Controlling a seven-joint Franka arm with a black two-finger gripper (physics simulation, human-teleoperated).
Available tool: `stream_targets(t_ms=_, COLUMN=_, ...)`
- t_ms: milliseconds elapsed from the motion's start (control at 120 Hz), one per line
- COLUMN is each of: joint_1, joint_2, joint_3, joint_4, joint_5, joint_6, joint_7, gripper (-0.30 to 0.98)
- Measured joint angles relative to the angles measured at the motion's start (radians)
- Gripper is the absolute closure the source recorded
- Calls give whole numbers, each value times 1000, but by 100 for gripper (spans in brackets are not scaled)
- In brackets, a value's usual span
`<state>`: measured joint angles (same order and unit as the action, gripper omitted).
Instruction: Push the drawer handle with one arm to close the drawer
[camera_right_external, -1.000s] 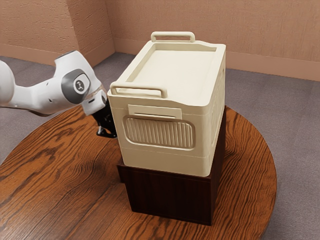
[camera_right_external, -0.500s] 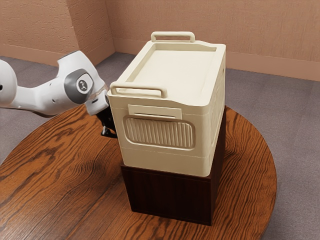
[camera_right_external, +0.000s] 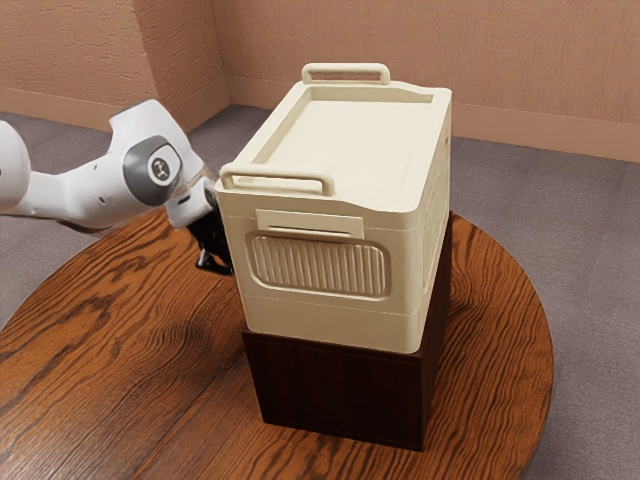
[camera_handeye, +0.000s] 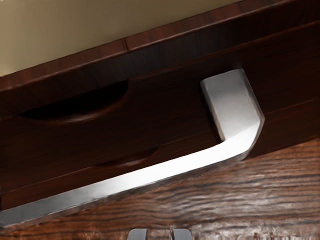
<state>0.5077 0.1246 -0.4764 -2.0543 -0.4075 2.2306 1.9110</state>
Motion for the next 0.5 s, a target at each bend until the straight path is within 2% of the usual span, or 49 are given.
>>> stream_targets(t_ms=125, joint_1=99, joint_2=-38, joint_3=6, joint_4=26, joint_5=42, joint_6=-40, joint_7=-11, gripper=43)
stream_targets(t_ms=225, joint_1=184, joint_2=-39, joint_3=9, joint_4=109, joint_5=137, joint_6=-112, joint_7=-62, gripper=27)
stream_targets(t_ms=333, joint_1=217, joint_2=-36, joint_3=16, joint_4=257, joint_5=259, joint_6=-236, joint_7=-136, gripper=16)
stream_targets(t_ms=500, joint_1=239, joint_2=-41, joint_3=14, joint_4=432, joint_5=346, joint_6=-369, joint_7=-235, gripper=7)
